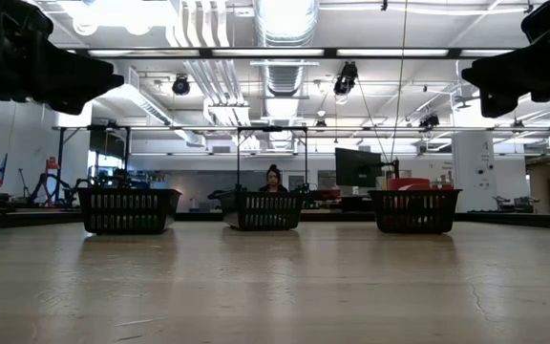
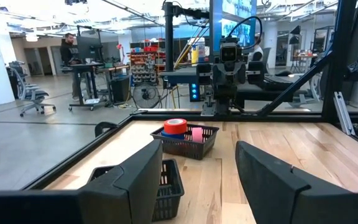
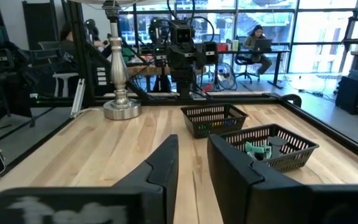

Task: Pick and place Stapler, Stapler remover, tape
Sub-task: Return to Home Position

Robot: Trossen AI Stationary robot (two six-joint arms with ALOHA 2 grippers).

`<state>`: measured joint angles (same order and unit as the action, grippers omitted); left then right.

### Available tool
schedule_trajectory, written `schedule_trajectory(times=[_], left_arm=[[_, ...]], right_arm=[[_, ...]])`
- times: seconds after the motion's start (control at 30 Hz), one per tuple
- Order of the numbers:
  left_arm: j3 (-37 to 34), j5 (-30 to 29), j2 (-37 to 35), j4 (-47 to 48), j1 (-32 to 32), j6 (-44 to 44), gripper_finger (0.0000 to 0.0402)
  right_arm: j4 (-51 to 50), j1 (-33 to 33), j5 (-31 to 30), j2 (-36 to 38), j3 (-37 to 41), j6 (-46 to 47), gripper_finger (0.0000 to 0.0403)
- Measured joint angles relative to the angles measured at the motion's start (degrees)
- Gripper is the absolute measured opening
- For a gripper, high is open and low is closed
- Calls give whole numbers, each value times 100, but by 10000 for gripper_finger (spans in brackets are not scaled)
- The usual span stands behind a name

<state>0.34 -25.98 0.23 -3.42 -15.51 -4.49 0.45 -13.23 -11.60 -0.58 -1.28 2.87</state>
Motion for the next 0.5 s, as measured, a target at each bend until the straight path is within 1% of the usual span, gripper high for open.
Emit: schedule_trajectory(times=[0.33,0.5], left_arm=[[0,0,0,0,-4,0,209],[0,0,0,1,-2,0,209]], right_arm=[[-2,0,0,0,0,-5,68],[0,0,0,0,0,-4,71]])
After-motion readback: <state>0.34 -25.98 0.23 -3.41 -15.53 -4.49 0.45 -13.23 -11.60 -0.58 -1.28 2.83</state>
